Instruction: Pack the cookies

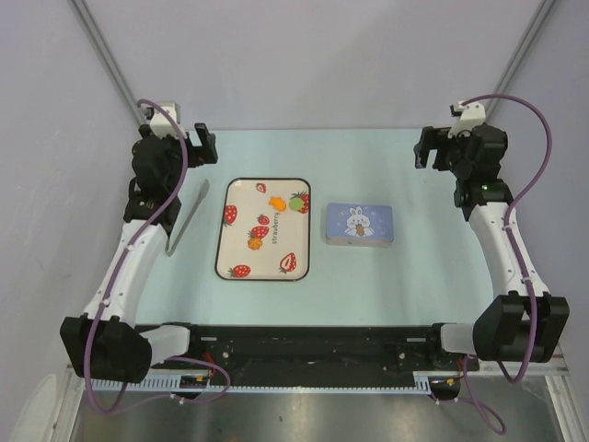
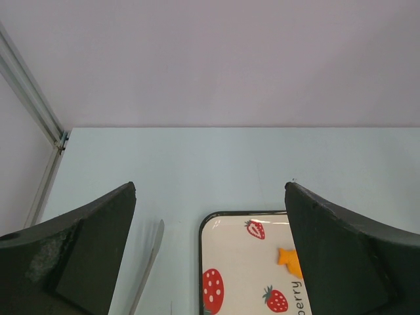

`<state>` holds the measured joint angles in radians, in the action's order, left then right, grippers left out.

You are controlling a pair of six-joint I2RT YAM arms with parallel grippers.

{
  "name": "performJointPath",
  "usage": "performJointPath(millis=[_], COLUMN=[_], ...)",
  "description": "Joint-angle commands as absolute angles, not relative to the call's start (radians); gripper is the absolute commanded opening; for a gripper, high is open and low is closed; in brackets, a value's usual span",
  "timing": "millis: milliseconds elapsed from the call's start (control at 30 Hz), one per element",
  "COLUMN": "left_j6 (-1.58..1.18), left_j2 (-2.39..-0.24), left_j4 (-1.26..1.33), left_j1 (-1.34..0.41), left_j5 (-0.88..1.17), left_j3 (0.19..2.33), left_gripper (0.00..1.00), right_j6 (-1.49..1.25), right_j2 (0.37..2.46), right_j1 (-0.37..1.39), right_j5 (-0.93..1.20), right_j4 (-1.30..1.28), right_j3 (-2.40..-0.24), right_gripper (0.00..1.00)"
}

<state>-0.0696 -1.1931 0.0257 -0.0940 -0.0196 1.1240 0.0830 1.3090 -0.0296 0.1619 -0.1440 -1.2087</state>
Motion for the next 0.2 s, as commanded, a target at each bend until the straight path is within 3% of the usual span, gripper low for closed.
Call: performJointPath(millis=[0, 167], left_j6=[-0.058, -0.055], left_j2=[-1.164, -1.164], left_j4=[0.067, 0.074], left_j1=[-0.097, -0.097], left_j5=[-0.009, -0.009], left_j3=[1.118, 1.117], left_gripper=[1.0, 1.0], right_j6=[0.094, 0.097], right_j2=[1.296, 1.304], right_j1=[-0.025, -0.023], right_j5=[0.155, 0.158], right_j4=[-0.106, -0.107], right_j3=[-1.253, -1.253], right_gripper=[1.0, 1.0])
